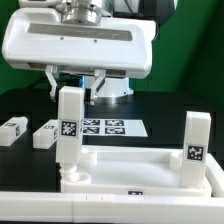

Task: Assemble desk

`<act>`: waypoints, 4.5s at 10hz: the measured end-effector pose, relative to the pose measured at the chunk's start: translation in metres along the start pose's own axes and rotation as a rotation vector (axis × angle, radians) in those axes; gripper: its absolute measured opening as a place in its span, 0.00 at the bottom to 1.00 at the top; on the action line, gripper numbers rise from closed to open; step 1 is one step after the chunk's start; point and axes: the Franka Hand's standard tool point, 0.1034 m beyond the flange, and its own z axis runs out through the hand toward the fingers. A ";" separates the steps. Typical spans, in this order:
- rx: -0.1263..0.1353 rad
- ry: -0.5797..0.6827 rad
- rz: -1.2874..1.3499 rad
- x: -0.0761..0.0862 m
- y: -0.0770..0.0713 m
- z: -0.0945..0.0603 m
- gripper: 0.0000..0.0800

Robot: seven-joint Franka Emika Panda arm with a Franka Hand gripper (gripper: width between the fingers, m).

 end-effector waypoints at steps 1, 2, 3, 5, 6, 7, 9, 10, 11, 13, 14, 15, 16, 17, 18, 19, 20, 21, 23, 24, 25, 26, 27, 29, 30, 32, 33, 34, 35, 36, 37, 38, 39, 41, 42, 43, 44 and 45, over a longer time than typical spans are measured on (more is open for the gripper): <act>0.001 -0.001 -0.001 0.000 -0.001 0.000 0.36; 0.001 -0.001 -0.001 0.000 -0.001 0.000 0.36; 0.001 -0.002 -0.001 -0.001 -0.001 0.000 0.36; -0.002 -0.004 -0.006 -0.002 0.001 0.003 0.36; -0.004 0.002 -0.007 -0.002 0.001 0.003 0.36; -0.003 0.003 -0.008 -0.001 0.000 0.004 0.36; -0.002 0.003 -0.009 -0.001 -0.001 0.004 0.36; -0.001 0.003 -0.010 -0.001 -0.002 0.004 0.36; 0.002 0.003 -0.011 -0.001 -0.004 0.003 0.36; 0.011 0.002 -0.018 -0.002 -0.012 0.003 0.36; 0.011 0.003 -0.018 -0.002 -0.012 0.003 0.36; 0.011 0.003 -0.019 -0.002 -0.012 0.003 0.36; 0.011 0.003 -0.019 -0.002 -0.012 0.003 0.36; 0.011 0.003 -0.019 -0.002 -0.012 0.003 0.36; 0.011 0.003 -0.020 -0.002 -0.013 0.003 0.36; 0.012 0.006 -0.023 -0.004 -0.014 0.002 0.36; 0.009 0.015 -0.024 -0.004 -0.014 0.002 0.36; 0.007 0.021 -0.024 -0.004 -0.014 0.002 0.36; 0.005 0.031 -0.025 -0.003 -0.014 0.003 0.36; 0.004 0.035 -0.026 -0.003 -0.014 0.003 0.36; 0.005 0.035 -0.026 -0.003 -0.015 0.003 0.36; 0.007 0.035 -0.029 -0.003 -0.017 0.003 0.36; 0.010 0.035 -0.031 -0.003 -0.020 0.003 0.36; 0.009 0.034 -0.031 -0.004 -0.019 0.003 0.36; 0.009 0.033 -0.031 -0.005 -0.019 0.003 0.36; 0.008 0.025 -0.033 -0.011 -0.020 0.004 0.36; 0.008 0.022 -0.033 -0.012 -0.020 0.005 0.36; 0.008 0.022 -0.034 -0.013 -0.020 0.005 0.36; 0.006 0.019 -0.033 -0.015 -0.018 0.005 0.36; 0.006 0.017 -0.033 -0.016 -0.018 0.007 0.36; 0.005 0.016 -0.033 -0.017 -0.018 0.008 0.36; 0.004 0.022 -0.034 -0.017 -0.018 0.008 0.36; 0.001 0.029 -0.034 -0.017 -0.017 0.009 0.36; -0.006 0.056 -0.037 -0.015 -0.017 0.010 0.36; -0.009 0.069 -0.038 -0.015 -0.017 0.011 0.36; -0.009 0.070 -0.038 -0.014 -0.017 0.011 0.36; -0.009 0.069 -0.038 -0.014 -0.017 0.011 0.37; -0.009 0.068 -0.038 -0.015 -0.017 0.011 0.37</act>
Offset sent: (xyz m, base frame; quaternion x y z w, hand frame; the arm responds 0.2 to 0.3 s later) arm 0.0000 0.0000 0.0000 0.0000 0.0000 0.0000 1.0000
